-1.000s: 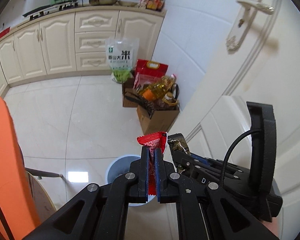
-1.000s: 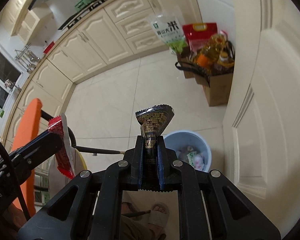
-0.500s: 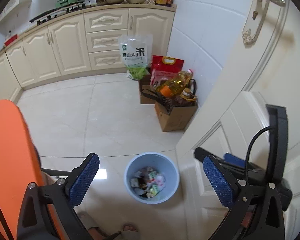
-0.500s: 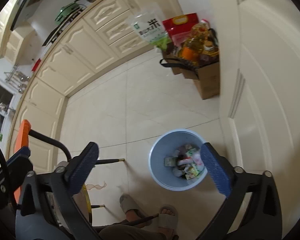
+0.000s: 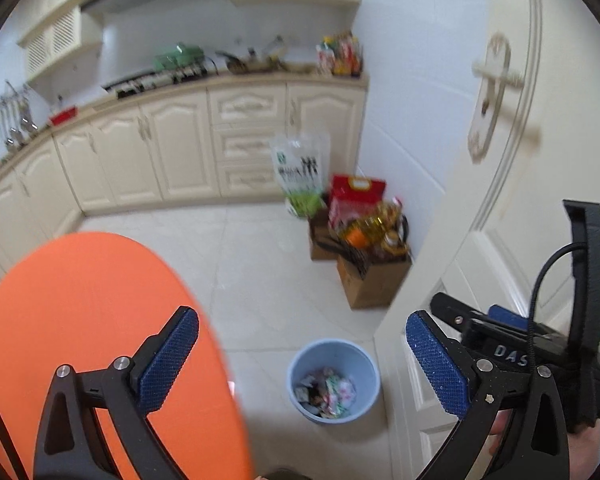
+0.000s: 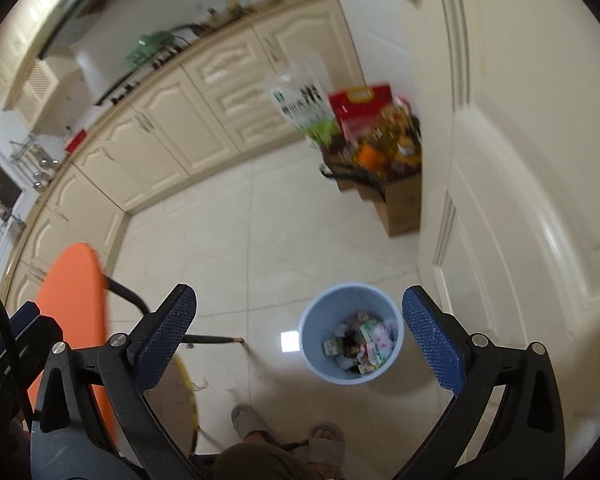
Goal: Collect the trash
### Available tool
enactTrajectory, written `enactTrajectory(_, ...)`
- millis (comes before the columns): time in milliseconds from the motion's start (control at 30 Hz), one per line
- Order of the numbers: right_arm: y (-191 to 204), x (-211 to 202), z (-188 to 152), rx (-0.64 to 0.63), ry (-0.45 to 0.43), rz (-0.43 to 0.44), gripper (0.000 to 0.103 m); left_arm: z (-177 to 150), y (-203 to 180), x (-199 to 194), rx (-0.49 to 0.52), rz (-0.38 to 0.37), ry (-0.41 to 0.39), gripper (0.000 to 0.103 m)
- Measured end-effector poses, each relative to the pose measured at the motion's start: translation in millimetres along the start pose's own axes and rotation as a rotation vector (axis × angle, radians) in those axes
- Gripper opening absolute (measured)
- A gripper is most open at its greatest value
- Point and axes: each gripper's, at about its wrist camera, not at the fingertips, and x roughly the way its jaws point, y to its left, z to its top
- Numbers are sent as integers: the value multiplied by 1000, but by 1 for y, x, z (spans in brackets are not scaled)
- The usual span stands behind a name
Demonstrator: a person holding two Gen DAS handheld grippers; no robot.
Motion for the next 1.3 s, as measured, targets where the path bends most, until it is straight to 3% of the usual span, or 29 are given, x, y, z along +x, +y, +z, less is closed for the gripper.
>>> enactTrajectory(367, 138, -119, -24, -198, -180, 105, 103, -83, 60, -177, -96, 143, -219, 102)
enactTrajectory(567, 215, -175, -59, -314, -262, 160, 103, -132, 76, -275, -146, 228, -318, 102)
enactTrajectory(800, 284, -214, -107, -426, -315, 220, 103, -196, 75, -361, -196, 393, -405, 102)
enactTrajectory(1033, 328, -236, -146, -488, -337, 274, 103, -246, 49, -403, -253, 487, -418, 102)
enactTrajectory(1300, 349, -245, -167, -517, -353, 282, 103, -254, 30, -415, -315, 538, -413, 102)
